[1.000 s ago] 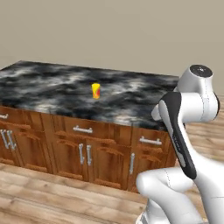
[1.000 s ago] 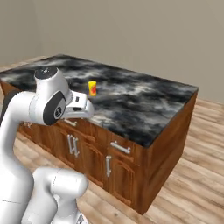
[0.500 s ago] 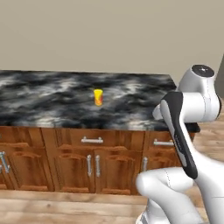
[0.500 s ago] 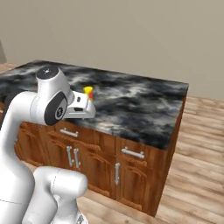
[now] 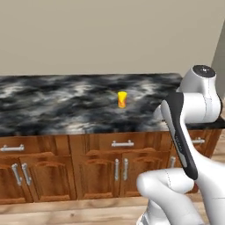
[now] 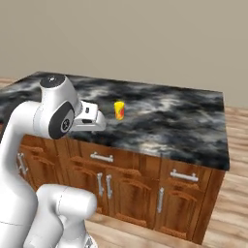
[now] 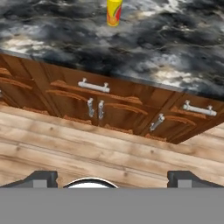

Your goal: Pick the cup and cup and place them in the sink. Then turn on the water.

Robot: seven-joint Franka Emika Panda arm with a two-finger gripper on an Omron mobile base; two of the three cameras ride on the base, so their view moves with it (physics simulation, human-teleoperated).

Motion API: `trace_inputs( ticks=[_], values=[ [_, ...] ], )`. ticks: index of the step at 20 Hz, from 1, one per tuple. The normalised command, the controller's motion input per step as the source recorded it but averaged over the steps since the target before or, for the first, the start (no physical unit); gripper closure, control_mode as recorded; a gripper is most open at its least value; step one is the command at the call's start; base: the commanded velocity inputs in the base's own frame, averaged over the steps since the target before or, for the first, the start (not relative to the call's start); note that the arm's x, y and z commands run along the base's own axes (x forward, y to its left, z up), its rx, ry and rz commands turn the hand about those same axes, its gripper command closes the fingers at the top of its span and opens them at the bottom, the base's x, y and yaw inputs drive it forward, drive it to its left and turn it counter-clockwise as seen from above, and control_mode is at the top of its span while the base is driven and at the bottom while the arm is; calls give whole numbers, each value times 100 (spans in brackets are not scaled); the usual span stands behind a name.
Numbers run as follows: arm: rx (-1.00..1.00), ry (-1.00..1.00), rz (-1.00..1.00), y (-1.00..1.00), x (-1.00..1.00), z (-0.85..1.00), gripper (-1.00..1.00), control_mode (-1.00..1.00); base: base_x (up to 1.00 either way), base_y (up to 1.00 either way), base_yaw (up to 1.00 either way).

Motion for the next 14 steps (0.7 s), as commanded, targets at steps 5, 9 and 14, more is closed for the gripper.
trace_inputs(
  ticks=[5, 9, 14],
  values=[
    [0, 0, 0, 0, 0, 0, -100, 100, 44, 58, -21],
    [0, 0, 0, 0, 0, 0, -100, 100, 56, 26, -16],
    [0, 0, 0, 0, 0, 0, -100, 100, 65, 27, -16]
  ],
)
